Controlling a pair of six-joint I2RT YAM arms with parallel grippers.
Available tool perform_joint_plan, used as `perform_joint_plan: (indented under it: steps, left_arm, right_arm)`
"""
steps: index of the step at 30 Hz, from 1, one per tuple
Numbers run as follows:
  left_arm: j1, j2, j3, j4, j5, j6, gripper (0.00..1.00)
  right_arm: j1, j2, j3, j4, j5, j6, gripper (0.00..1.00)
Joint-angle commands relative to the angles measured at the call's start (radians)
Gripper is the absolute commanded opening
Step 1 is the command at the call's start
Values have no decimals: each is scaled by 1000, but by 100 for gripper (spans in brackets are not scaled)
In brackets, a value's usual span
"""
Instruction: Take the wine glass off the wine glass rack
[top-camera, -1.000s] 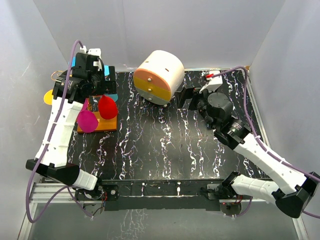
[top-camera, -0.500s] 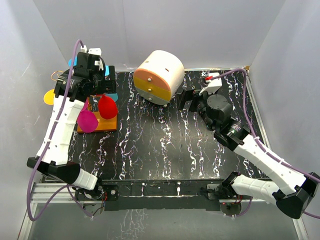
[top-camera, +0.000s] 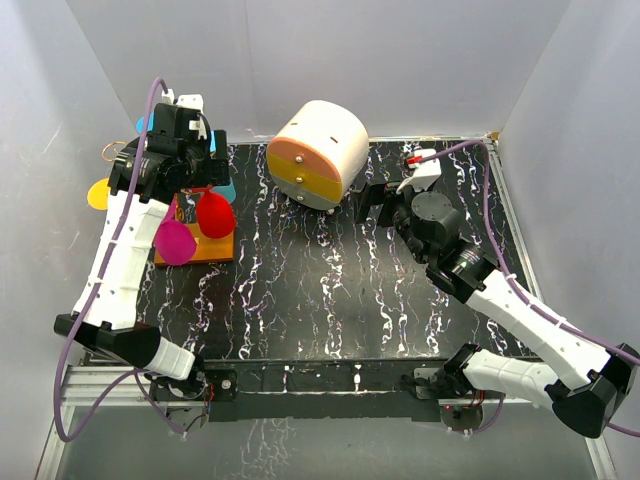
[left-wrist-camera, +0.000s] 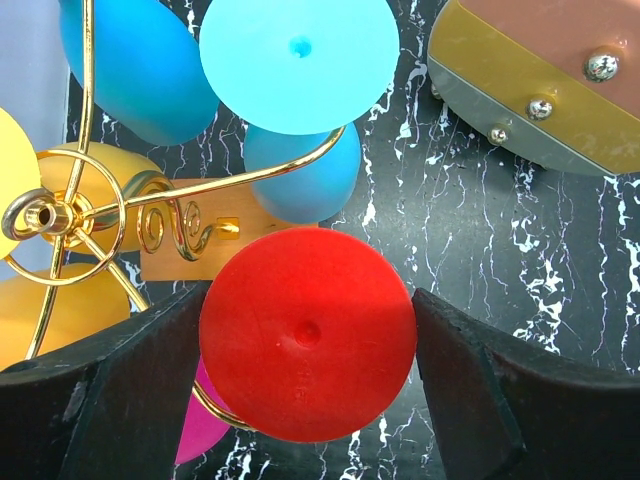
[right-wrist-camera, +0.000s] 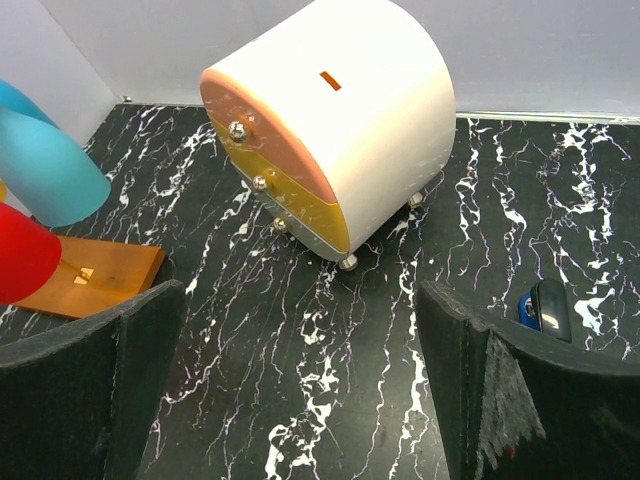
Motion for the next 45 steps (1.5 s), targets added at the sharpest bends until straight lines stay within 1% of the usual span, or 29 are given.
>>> perform_joint_plan:
  steps: [1,5,10,16,22,29,36,41,45]
  left_arm:
    - [-4,-21,19,-2,-8,12,76]
    - [-5,-26,25,-3,-8,14,70]
    - [-4,-48,25,10,3,19,68]
    - [-4,-69,34,15,7,24,62]
    - [-4,-77,46,-2,5,27,61]
    - [-4,-96,41,-17,46,25,61]
    - [-4,-97,34,-53,-91,55,61]
    - [-4,-131,14,-46,-114,59,61]
    - [-4,-133,-4,-1,-148,61,62]
  right_arm:
    - [-3,-29,-1,74,21,0,98]
    - [-3,-29,-2,74,21,1,98]
    - [-3,-31,-6,76,21,5,98]
    - [-3,-28,-6,79,18,8,98]
    - [-3,-28,-5,78,15,11,98]
    - [-3,-19,-6,83,9,16,98]
    - [-3,-20,-2,83,4,16,98]
    - [-4,-20,-2,85,10,16,98]
    - [-3,-13,-2,88,2,19,98]
